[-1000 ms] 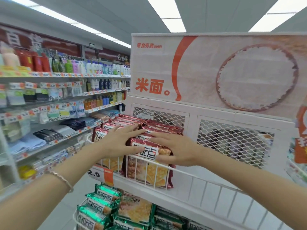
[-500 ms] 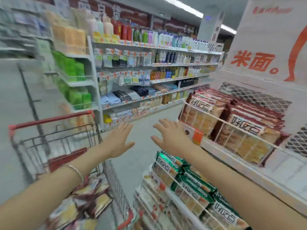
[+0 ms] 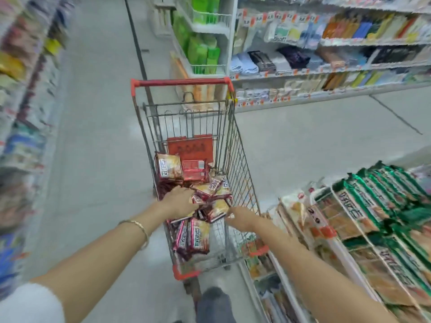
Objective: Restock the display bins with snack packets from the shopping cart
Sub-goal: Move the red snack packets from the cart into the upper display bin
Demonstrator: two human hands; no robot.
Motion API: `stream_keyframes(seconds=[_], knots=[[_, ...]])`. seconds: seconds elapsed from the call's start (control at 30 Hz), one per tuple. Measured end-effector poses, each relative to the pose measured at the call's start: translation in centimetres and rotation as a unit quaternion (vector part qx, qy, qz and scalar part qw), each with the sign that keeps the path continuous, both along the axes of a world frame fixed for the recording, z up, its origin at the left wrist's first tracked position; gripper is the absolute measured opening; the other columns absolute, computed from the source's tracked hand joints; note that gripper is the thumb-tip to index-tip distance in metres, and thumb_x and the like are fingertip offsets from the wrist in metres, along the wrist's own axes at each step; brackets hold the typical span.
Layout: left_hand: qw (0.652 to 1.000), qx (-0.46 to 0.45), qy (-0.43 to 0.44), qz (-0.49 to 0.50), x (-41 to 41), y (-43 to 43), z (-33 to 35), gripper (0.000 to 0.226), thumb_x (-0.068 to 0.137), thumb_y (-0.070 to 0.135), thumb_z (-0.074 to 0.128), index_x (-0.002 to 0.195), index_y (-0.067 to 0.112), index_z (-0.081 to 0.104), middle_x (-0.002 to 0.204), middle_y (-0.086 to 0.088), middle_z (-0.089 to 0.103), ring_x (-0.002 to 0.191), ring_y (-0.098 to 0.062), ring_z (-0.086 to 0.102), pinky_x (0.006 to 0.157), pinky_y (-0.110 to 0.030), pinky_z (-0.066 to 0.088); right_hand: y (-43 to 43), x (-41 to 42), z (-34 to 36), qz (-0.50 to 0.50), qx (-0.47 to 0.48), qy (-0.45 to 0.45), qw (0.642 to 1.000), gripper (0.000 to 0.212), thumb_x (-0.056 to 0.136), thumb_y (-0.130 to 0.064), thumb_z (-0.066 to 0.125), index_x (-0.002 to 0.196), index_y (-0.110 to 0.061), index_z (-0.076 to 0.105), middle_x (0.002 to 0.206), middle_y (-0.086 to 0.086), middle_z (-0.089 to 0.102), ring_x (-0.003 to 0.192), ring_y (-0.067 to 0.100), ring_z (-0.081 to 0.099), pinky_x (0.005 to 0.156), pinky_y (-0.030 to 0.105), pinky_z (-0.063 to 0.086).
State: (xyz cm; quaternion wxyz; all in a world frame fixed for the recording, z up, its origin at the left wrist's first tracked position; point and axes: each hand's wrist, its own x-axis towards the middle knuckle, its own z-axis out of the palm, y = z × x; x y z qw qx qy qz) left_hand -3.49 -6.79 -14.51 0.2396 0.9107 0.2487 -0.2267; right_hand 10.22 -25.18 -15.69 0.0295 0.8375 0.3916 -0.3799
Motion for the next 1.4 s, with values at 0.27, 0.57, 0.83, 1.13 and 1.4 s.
stream_keyframes(seconds=[0.27,0.57,0.83,1.13,1.4], knots=[[0.993,-0.074,-0.010,0.095,2.0,2.9,-5.6,0.055,0.097,0.030,0.052,0.149,0.014,0.041,0.156,-0.009,0.038,0.145,-0.027,0.031,0.119,-0.042,0.028,5.0,4.6,-8.2,-0.036,-0.048,0.089,0.994,0.044,0.106,-0.021,0.041,0.144,0.002,0.044,0.144,0.021,0.050,0.097,0.023,0.057,0.069,0.023,0.044],[0.928,-0.167,-0.023,0.333,6.1,6.0,-11.1,0.045,0.100,0.019,0.054,0.144,0.015,0.046,0.137,-0.012,0.057,0.075,-0.011,0.060,0.071,-0.029,0.048,16.2,13.7,-15.0,-0.292,0.064,0.122,0.946,0.045,0.098,-0.013,0.057,0.141,0.000,0.050,0.122,0.018,0.064,0.094,0.025,0.061,0.076,0.032,0.049],[0.837,-0.239,-0.033,0.491,5.1,6.9,-13.9,0.041,0.099,0.020,0.055,0.139,0.015,0.049,0.094,0.011,0.058,0.077,-0.027,0.066,0.070,-0.040,0.054,25.2,16.0,-20.5,-0.406,0.085,0.248,0.875,0.118,0.076,-0.030,0.086,0.155,0.002,0.005,0.154,0.021,0.037,0.135,0.033,0.045,0.113,0.046,0.036],[0.787,-0.286,-0.050,0.544,6.9,6.9,-14.5,0.037,0.100,0.022,0.055,0.136,0.016,0.052,0.138,-0.008,0.054,0.121,-0.036,0.058,0.098,-0.043,0.048,24.3,15.9,-25.3,-0.413,0.072,0.333,0.845,0.148,0.025,-0.060,0.098,0.145,-0.001,0.034,0.145,0.018,0.050,0.125,0.029,0.053,0.108,0.046,0.042],[0.765,-0.311,-0.125,0.550,6.7,6.7,-12.7,0.051,0.096,0.034,0.062,0.143,0.023,0.046,0.148,0.001,0.047,0.125,-0.018,0.052,0.101,-0.039,0.048,22.7,12.8,-12.7,-0.147,0.137,0.027,0.979,0.079,0.086,-0.051,0.067,0.143,-0.002,0.041,0.082,0.005,0.068,0.070,0.019,0.066,0.054,0.028,0.050]])
